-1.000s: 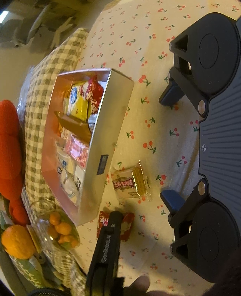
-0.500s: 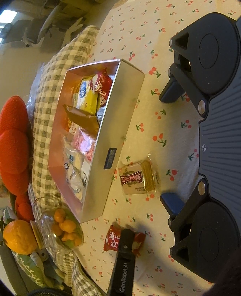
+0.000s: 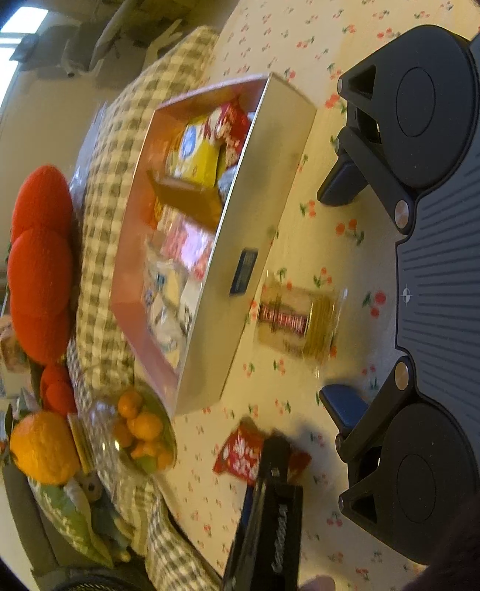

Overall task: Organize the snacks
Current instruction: 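Close right tool on the square wafer while left tool holds the red packet, then carry the red packet and square wafer over the silver box with both tools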

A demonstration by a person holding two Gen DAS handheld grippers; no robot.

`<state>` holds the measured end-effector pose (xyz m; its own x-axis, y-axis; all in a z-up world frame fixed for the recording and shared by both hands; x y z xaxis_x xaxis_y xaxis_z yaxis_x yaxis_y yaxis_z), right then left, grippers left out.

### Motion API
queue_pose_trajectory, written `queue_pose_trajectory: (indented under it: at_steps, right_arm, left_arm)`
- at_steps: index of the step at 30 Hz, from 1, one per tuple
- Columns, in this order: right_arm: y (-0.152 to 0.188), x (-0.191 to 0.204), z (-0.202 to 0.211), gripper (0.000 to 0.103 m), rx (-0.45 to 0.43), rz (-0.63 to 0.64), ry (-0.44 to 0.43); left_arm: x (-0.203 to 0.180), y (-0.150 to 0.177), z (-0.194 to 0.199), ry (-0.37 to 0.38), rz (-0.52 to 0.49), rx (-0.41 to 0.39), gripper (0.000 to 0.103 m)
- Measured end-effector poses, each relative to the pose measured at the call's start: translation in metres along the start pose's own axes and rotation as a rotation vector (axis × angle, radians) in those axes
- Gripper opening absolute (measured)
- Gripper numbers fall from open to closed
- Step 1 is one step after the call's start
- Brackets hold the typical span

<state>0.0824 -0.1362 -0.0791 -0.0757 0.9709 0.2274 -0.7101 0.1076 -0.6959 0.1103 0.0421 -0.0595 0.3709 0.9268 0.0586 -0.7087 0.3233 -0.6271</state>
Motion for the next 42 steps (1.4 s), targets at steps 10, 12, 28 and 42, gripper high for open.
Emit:
queue_pose_trajectory:
  at_steps: [10, 12, 28, 42]
  right_arm:
    - [-0.005, 0.006, 0.001, 0.084, -0.018, -0.038, -0.02]
    - [-0.005, 0.007, 0.001, 0.076, -0.025, -0.033, -0.013]
    - [-0.014, 0.003, 0.007, 0.046, -0.002, -0.124, -0.039]
    - [-0.029, -0.01, 0.026, 0.046, 0.041, -0.251, -0.098]
  left_arm:
    - [-0.001, 0.0, 0.0, -0.004, -0.006, 0.001, 0.038]
    - [-0.001, 0.0, 0.0, -0.006, -0.007, 0.001, 0.037]
    - [-0.002, -0.005, 0.0, -0.006, 0.013, 0.013, 0.034]
    - [-0.002, -0.015, 0.007, 0.016, 0.054, 0.017, 0.03]
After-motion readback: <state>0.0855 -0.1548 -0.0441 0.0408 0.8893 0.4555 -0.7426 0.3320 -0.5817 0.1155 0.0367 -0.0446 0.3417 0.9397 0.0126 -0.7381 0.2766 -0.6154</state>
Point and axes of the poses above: each gripper's, at about its wrist camera, not at the fingertips, and z roughly against the way its jaws point, x to its left, y to its underside, the point moved 1 cm from there along -z, roughly the way its jaws point, and after that the axes turned 15 degrees about -z, right-handed, at the moved point
